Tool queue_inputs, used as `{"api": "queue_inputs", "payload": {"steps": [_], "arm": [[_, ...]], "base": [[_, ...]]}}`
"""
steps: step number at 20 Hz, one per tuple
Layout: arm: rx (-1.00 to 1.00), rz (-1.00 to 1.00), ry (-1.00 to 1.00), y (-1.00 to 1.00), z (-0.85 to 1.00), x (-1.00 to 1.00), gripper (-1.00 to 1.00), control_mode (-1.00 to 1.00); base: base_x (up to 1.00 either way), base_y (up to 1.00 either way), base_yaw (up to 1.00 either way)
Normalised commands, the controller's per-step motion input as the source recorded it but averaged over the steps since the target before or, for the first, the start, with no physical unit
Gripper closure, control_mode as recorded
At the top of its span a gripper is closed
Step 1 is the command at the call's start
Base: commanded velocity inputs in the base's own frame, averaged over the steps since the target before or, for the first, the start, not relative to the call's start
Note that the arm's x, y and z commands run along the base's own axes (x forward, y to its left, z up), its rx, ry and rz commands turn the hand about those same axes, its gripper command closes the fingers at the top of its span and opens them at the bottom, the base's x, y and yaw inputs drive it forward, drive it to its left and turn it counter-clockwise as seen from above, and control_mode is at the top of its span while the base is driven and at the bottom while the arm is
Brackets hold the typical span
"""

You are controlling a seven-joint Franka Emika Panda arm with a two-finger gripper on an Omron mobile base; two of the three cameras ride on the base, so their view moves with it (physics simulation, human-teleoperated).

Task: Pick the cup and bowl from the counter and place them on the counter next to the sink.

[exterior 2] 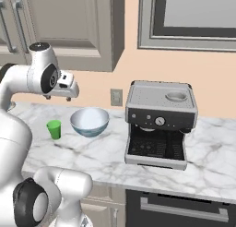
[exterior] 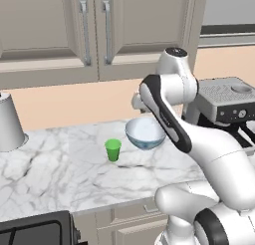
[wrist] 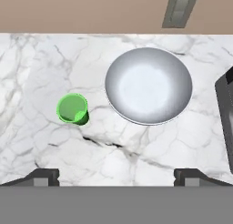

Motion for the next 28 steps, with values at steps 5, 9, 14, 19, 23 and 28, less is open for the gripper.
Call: {"api": "queue_inputs", "payload": {"steps": [5,9,14,19,23,28], "arm": [[0.0,0.01,-0.05,0.6,-0.35,-0.14,-1.0,-1.0],[-0.01,0.0,-0.05,0.51,-0.08,-0.2,-1.0,-1.0],[0.0,0.0,-0.02,0.54,0.0,-0.06,-1.0,-1.0],[0.0,0.0,0.0,0.41,0.0,0.0,-1.0,-1.0],[0.0,0.0,0.1,0.07,0.0,0.02,-1.0,-1.0],[0.0,0.0,0.09,0.01,-0.19,0.11,-1.0,-1.0]], "base": [[0.0,0.0,0.0],[0.0,0.0,0.0],[0.0,0.0,0.0],[0.0,0.0,0.0],[0.0,0.0,0.0],[0.0,0.0,0.0]]}}
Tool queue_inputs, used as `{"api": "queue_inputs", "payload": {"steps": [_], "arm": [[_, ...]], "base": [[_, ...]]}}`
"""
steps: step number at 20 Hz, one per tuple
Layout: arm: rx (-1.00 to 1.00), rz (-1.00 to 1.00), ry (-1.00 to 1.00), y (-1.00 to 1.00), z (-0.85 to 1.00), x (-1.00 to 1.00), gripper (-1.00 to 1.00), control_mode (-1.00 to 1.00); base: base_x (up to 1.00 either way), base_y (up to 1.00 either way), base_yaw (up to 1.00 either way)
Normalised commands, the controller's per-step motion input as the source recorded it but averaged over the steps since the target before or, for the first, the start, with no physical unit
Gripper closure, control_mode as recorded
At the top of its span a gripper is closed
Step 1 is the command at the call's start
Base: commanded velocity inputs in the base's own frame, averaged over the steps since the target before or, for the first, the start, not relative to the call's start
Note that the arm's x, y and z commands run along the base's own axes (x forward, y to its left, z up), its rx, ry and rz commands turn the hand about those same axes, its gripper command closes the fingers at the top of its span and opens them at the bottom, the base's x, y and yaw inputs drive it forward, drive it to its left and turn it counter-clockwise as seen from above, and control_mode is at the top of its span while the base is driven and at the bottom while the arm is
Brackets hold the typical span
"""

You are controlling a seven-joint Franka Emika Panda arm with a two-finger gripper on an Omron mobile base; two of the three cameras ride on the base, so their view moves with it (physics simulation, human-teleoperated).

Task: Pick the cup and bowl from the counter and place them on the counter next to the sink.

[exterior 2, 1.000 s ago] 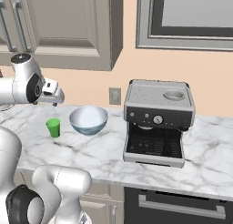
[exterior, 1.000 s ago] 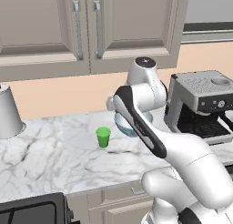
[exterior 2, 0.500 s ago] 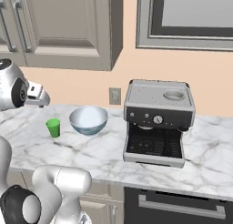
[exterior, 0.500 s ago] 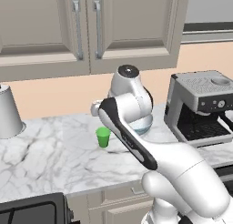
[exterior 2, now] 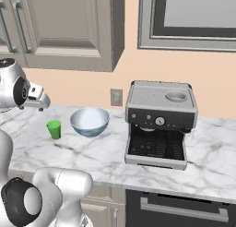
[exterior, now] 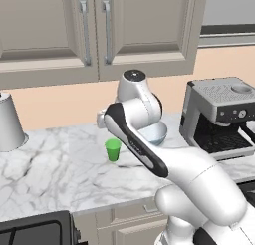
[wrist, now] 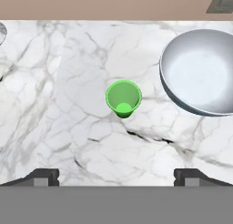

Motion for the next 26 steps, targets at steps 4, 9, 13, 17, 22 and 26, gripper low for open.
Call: {"api": "queue_inputs", "payload": {"steps": [4,9,13,17,22,26], "arm": [[0.0,0.0,0.0,0.01,-0.24,0.21,-1.0,-1.0],[0.0,0.0,0.0,0.04,-0.25,0.05,-1.0,-1.0],[0.0,0.01,0.0,0.07,-0.28,0.06,-1.0,-1.0],[0.0,0.03,0.0,0.02,-0.3,0.16,-1.0,-1.0],[0.0,0.15,0.01,0.0,-0.22,0.34,-1.0,-1.0],[-0.04,0.21,0.02,0.0,-0.1,0.21,-1.0,-1.0]], "base": [[0.0,0.0,0.0],[0.0,0.0,0.0],[0.0,0.0,0.0],[0.0,0.0,0.0],[0.0,0.0,0.0],[0.0,0.0,0.0]]}}
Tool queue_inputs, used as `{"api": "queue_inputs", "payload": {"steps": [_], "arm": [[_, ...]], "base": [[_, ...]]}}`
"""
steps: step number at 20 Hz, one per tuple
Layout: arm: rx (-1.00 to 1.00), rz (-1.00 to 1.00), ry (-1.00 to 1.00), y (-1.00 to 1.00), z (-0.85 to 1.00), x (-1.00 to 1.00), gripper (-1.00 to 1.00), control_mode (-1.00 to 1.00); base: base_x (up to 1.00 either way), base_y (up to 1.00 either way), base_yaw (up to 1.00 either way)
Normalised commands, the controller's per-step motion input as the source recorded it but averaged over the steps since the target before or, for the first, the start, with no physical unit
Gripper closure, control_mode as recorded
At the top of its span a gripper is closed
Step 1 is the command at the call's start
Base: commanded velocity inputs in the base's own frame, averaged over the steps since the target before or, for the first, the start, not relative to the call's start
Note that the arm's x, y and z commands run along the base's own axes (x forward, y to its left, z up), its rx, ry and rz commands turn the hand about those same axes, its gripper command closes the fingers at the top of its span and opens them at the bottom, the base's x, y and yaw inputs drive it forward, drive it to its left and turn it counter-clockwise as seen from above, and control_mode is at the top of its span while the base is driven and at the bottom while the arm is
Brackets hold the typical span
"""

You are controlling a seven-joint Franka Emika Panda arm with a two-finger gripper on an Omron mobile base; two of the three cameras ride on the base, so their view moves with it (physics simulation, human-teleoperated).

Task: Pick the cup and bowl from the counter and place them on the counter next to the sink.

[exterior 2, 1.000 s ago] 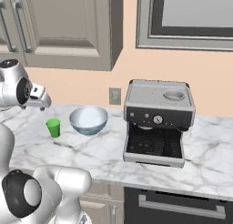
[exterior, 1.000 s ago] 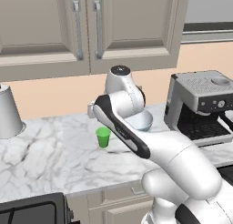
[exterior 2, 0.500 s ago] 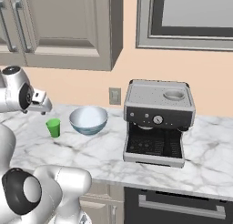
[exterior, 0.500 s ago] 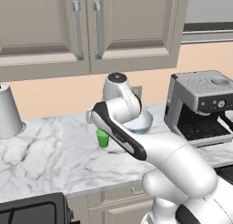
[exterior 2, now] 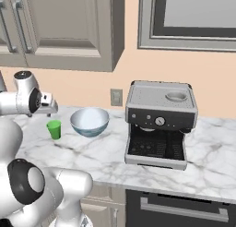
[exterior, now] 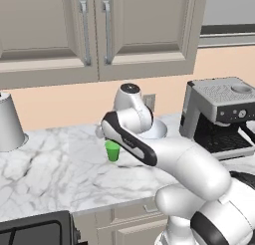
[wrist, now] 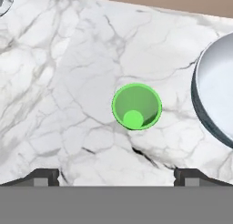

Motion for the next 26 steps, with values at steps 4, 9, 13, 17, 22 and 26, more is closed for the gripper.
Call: {"api": "queue_inputs", "payload": {"steps": [4,9,13,17,22,26], "arm": [[-0.06,0.24,0.01,0.0,-0.08,0.0,-1.0,-1.0],[-0.13,0.1,0.0,0.1,-0.13,-0.03,-1.0,-1.0],[-0.12,0.0,0.0,0.23,-0.26,0.01,-1.0,-1.0],[-0.04,-0.01,0.0,0.15,-0.2,0.1,-1.0,-1.0],[0.0,0.0,0.05,0.0,-0.06,0.31,-1.0,-1.0],[0.0,-0.01,0.1,-0.04,-0.17,0.33,-1.0,-1.0]], "base": [[0.0,0.0,0.0],[0.0,0.0,0.0],[0.0,0.0,0.0],[0.0,0.0,0.0],[0.0,0.0,0.0],[0.0,0.0,0.0]]}}
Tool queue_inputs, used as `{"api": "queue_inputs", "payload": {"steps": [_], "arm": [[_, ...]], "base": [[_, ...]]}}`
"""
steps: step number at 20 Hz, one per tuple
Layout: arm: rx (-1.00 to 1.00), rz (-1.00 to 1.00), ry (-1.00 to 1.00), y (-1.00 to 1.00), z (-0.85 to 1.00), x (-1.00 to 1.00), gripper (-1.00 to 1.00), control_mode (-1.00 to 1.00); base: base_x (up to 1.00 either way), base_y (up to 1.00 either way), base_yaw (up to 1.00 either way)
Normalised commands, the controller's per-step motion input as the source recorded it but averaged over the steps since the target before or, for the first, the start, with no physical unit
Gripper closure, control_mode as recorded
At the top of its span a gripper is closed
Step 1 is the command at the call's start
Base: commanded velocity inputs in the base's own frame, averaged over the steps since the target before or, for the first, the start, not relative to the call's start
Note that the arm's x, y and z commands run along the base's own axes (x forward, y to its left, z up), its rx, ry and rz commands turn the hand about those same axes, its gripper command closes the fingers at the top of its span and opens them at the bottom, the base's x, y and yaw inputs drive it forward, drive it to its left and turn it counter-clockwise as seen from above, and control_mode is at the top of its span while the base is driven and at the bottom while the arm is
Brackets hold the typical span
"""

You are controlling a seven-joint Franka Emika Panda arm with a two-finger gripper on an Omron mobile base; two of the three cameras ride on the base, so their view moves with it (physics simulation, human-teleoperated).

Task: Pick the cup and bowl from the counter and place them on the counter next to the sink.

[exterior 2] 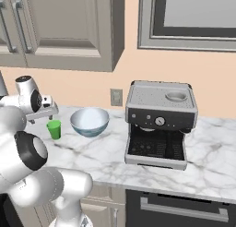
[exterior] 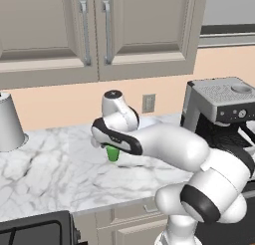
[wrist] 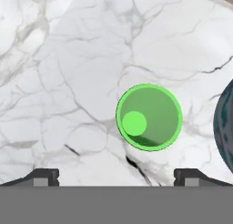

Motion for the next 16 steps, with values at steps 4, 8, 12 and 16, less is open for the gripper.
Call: {"api": "queue_inputs", "payload": {"steps": [4,8,12,16], "arm": [[0.0,0.0,0.06,0.0,-0.24,0.31,-1.0,-1.0],[0.0,0.0,0.0,0.0,-0.32,0.36,-1.0,-1.0],[0.0,0.0,0.0,0.01,-0.26,0.32,-1.0,-1.0],[0.0,0.0,0.0,0.12,-0.17,0.19,-1.0,-1.0]], "base": [[0.0,0.0,0.0],[0.0,0.0,0.0],[0.0,0.0,0.0],[0.0,0.0,0.0]]}}
